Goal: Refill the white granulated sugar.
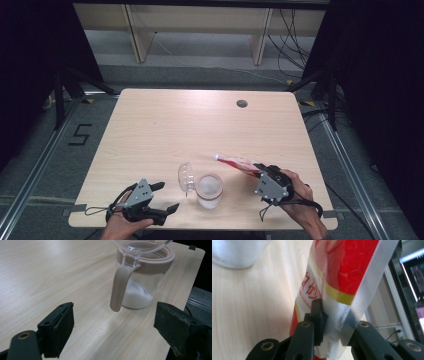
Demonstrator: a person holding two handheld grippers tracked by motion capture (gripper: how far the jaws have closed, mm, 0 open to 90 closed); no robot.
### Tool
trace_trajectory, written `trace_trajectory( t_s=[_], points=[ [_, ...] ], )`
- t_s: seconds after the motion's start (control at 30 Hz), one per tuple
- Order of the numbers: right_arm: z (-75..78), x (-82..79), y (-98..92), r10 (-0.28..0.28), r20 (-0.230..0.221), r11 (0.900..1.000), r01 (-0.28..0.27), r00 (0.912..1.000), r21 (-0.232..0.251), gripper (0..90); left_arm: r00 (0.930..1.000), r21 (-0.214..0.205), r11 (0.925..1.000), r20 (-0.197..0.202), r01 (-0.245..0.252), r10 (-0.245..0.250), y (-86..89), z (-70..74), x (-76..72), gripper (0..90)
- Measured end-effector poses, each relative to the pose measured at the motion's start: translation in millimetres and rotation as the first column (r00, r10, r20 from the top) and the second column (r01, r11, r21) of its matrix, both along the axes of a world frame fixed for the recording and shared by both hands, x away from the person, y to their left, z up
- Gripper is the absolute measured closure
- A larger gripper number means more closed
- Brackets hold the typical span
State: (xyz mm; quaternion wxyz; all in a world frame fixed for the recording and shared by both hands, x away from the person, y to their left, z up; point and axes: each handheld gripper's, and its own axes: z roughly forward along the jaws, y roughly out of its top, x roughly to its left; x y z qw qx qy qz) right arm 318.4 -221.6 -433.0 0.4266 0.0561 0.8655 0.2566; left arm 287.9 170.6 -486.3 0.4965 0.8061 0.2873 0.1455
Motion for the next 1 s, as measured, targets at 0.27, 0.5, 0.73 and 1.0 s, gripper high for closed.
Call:
trace_trajectory(
  t_s=[0.27, 0.5, 0.73, 1.0],
  points=[
    [-1.7, 9.2, -18.7, -0.018, -0.053, 0.9956, 0.023, 0.9984, 0.091, 78.6, 1.0000, 0.001, 1.0000, 0.000, -0.002, 0.002, 0.0, 0.6, -0.3, 15.9],
    [-4.2, 13.3, -33.5, -0.062, -0.108, 0.9736, 0.084, 0.9921, 0.212, 78.8, 0.9996, -0.009, 0.9997, -0.017, -0.021, 0.021, -1.0, 0.1, -1.8, 15.9],
    [-6.3, 13.6, -49.4, -0.116, -0.153, 0.9398, 0.158, 0.9814, 0.303, 78.7, 0.9995, -0.009, 0.9997, -0.022, -0.024, 0.023, -1.6, -0.1, -2.6, 15.9],
    [-11.0, 14.3, -63.6, -0.134, -0.193, 0.9035, 0.200, 0.9720, 0.379, 78.6, 0.9996, -0.014, 0.9997, -0.020, -0.022, 0.022, -1.8, 0.0, -2.1, 15.9]
  ],
)
